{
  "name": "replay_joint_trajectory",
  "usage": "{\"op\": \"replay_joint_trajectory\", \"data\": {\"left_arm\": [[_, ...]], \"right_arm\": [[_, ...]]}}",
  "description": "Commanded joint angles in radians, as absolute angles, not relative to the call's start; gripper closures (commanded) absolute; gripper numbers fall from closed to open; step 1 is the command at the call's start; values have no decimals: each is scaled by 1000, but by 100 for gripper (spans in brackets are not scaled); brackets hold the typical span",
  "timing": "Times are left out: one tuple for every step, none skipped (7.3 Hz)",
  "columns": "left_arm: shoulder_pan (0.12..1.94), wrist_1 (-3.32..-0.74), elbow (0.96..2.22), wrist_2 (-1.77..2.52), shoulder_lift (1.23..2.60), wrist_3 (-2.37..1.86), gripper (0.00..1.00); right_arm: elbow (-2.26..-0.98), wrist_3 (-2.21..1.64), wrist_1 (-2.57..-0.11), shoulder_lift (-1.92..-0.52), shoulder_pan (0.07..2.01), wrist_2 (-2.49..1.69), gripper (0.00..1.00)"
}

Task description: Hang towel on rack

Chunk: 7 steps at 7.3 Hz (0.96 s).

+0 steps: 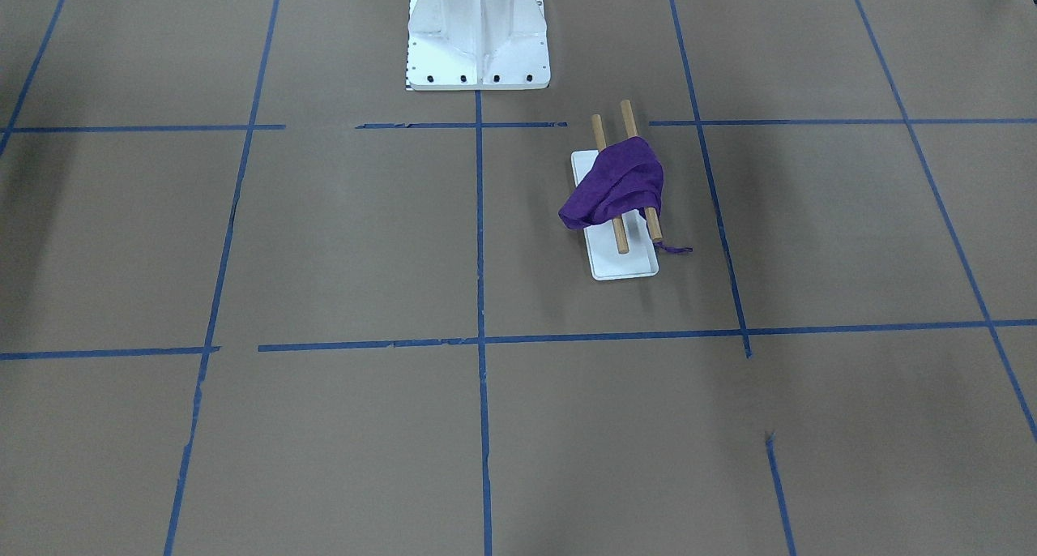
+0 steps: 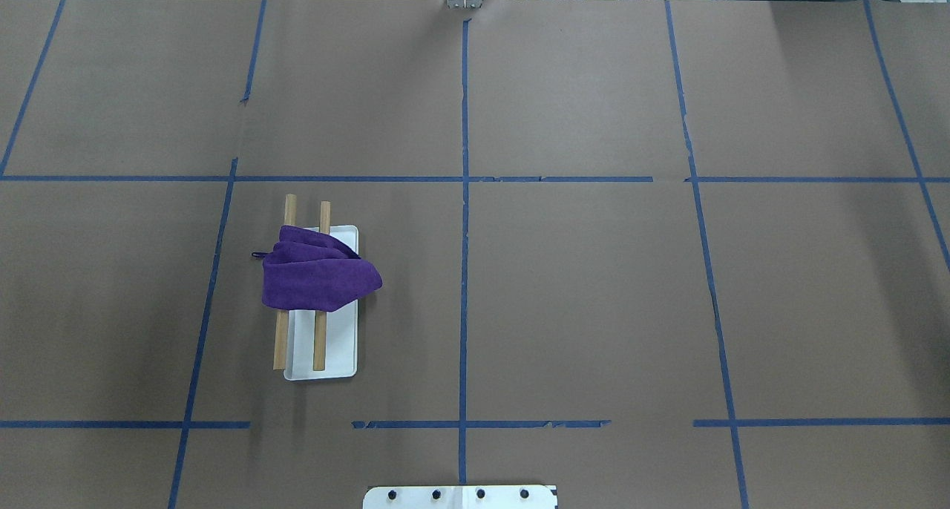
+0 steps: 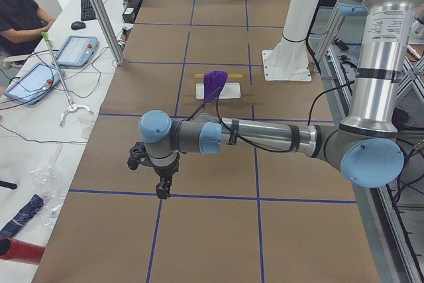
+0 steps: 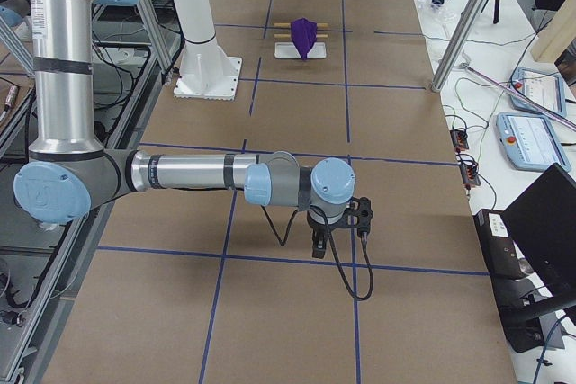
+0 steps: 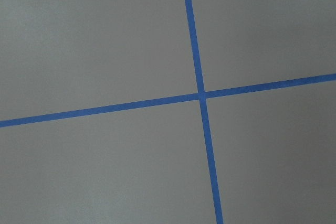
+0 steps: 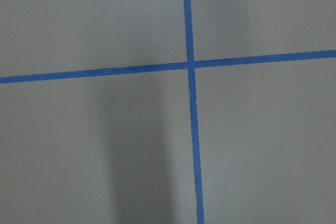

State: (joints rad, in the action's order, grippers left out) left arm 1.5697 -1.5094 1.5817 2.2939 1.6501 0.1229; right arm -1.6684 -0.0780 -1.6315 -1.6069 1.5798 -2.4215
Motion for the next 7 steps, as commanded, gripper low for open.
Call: {"op": "replay_joint_trajectory", "data": {"left_arm": [[1571,-1509,1585,2295,1649,121,0],[1571,-1509,1586,2295,1649,120,0],[1571,-1509,1589,2295,1649,120,0],[1571,-1509,1589,2295,1649,120,0],[1569,-1509,1589,2295,1649,120,0],[1569,-1509,1592,2295,1649,120,0],[1569,-1509,1592,2295,1649,120,0]], "right_arm": [[-1663,-104,-1583,-1600,1580,-2396,0],[-1663,-110,-1572,-1600,1580,-2398,0],[-1663,-110,-1572,-1600,1580,-2398,0],[-1663,-110,-1572,-1600,1580,-2399,0],[-1661,-110,-1572,-1600,1580,-2398,0],[-1663,-109,-1572,-1600,1580,-2399,0],[-1664,-109,-1572,-1600,1580,-2399,0]]}}
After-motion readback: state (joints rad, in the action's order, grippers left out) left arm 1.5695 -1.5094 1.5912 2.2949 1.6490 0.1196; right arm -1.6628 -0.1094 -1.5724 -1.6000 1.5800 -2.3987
